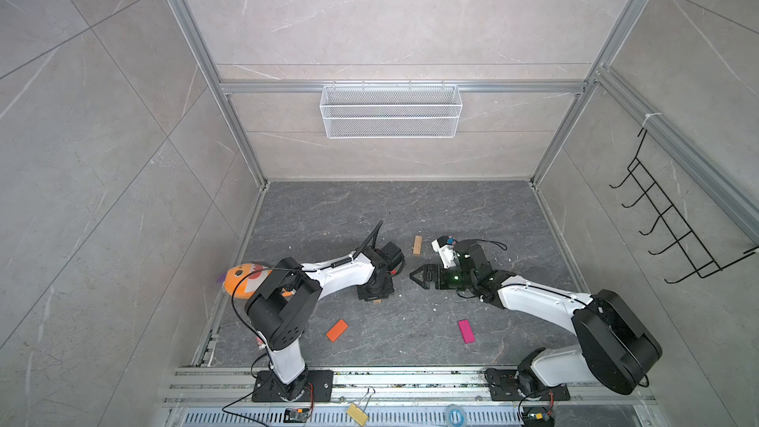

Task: Assemble the letter p with building blocks
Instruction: Assemble the building block at the center of the board.

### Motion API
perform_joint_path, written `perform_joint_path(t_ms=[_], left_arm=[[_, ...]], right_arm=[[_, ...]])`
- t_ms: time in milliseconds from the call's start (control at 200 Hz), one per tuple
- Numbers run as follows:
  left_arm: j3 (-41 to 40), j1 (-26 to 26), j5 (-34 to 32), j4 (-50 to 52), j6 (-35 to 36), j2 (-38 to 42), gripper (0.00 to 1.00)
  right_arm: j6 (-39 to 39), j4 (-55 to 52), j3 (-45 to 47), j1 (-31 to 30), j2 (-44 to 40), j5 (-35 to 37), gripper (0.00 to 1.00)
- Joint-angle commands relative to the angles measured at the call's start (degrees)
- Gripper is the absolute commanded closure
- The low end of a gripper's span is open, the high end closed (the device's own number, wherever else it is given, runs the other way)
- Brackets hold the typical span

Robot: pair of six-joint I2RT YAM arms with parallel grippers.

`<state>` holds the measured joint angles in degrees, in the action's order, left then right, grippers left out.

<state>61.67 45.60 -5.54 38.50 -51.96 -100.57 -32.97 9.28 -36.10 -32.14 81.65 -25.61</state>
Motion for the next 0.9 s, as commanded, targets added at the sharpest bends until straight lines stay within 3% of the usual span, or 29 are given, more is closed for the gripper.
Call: perform_joint_path(t_ms=[0, 898], left_arm=[[0.36, -0.50, 0.26, 0.34, 0.64, -0.42, 0.71], [-0.32, -1.49, 0.96, -0.80, 1.02, -0.95, 0.71]], right_arm=[[0.16, -0.40, -0.91, 0.32, 0.62, -0.72, 0.00], [0.16, -0.49, -1.26, 0.32, 1.72, -1.11, 0.00]])
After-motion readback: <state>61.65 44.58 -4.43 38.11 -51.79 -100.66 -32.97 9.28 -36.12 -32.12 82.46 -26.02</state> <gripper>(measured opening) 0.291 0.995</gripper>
